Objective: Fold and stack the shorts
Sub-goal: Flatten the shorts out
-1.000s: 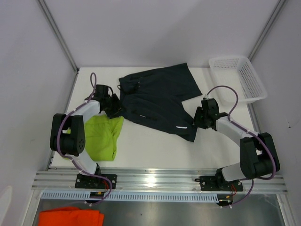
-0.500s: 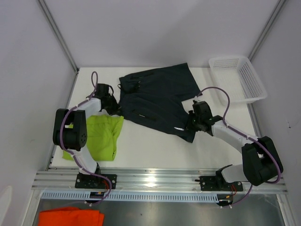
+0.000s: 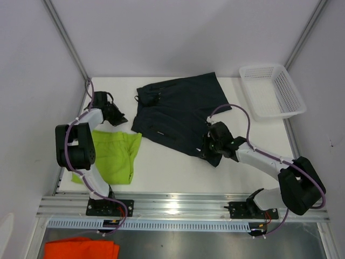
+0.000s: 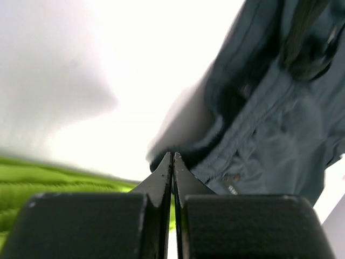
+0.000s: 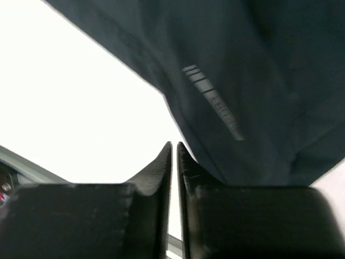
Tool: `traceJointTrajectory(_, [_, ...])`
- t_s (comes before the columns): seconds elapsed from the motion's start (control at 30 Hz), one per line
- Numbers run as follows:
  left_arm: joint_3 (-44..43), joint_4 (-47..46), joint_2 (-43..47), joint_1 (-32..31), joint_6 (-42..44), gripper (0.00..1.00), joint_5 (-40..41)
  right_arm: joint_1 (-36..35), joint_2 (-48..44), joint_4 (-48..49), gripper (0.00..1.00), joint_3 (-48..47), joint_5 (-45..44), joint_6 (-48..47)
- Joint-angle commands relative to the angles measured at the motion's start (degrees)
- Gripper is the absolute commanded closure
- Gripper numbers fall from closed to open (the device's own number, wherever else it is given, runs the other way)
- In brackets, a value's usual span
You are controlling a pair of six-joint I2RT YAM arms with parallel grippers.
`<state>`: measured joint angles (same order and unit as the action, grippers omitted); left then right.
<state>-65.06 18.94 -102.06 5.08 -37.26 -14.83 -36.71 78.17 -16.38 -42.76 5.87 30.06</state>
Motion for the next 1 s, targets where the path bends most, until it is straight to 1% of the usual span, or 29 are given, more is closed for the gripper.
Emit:
traceJointTrajectory(0.0, [-4.5, -0.3, -0.5, 1.7, 0.3, 1.00, -1.7, 4.4, -3.5, -0.9, 0.82, -2.3, -0.3, 0.2])
traceJointTrajectory(0.1, [-4.7, -0.8, 0.0, 1.7, -0.1, 1.00, -2.8, 8.7, -2.8, -1.6, 0.75, -2.5, -0.8, -0.9])
traceJointTrajectory(0.13, [-3.1, -1.5, 0.3, 1.6, -0.4, 0.98, -3.6, 9.6, -2.5, -1.6, 0.74, -2.2, -1.1, -0.9])
traceJointTrajectory(0.2, [-1.8, -1.9, 1.0, 1.1, -0.4, 0.82, -4.2, 11.7, -2.4, -0.8, 0.73, -1.5, -1.4, -1.0])
traceJointTrajectory(0.23, [-0.3, -2.6, 1.9, 0.8, -0.4, 0.67, -4.3, 12.3, -2.3, -0.6, 0.72, -1.1, -1.6, -0.9])
traceJointTrajectory(0.27, [1.3, -3.0, 2.5, 0.4, -0.3, 0.60, -4.3, 12.9, -2.5, -0.2, 0.71, -0.6, -2.0, -0.7])
traceJointTrajectory(0.33, [3.7, -4.3, 4.0, -0.2, -0.4, 0.48, -4.2, 15.0, -2.6, 0.3, 0.71, 0.0, -1.7, -0.5])
traceJointTrajectory(0.37, [5.6, -4.8, 4.3, -0.8, -0.4, 0.45, -4.3, 15.8, -2.7, 0.8, 0.70, 0.7, -1.3, -0.4])
traceJointTrajectory(0.43, [6.4, -5.1, 4.7, -1.2, -0.4, 0.39, -4.4, 17.7, -2.9, 1.1, 0.68, 1.2, -0.8, -0.4])
traceJointTrajectory(0.57, [8.6, -5.3, 5.0, -2.8, -0.7, 0.34, -5.3, 19.9, -4.3, 1.2, 0.60, 2.6, -0.9, -0.5])
traceJointTrajectory(0.6, [9.0, -5.6, 5.4, -3.1, -1.0, 0.30, -5.0, 20.2, -4.8, 1.2, 0.60, 2.8, -1.2, -0.7])
traceJointTrajectory(0.73, [10.5, -7.3, 6.2, -3.9, -1.7, 0.24, -4.4, 21.3, -4.5, 2.0, 0.59, 3.9, -1.6, -0.9])
traceJointTrajectory(0.87, [10.4, -9.4, 4.2, -4.3, -2.6, 0.24, -4.9, 22.6, -2.6, 3.3, 0.59, 4.4, -2.3, -0.8])
traceJointTrajectory(0.97, [8.5, -9.6, 2.5, -4.5, -2.7, 0.28, -4.5, 23.2, -1.6, 3.8, 0.59, 4.4, -3.6, -0.5])
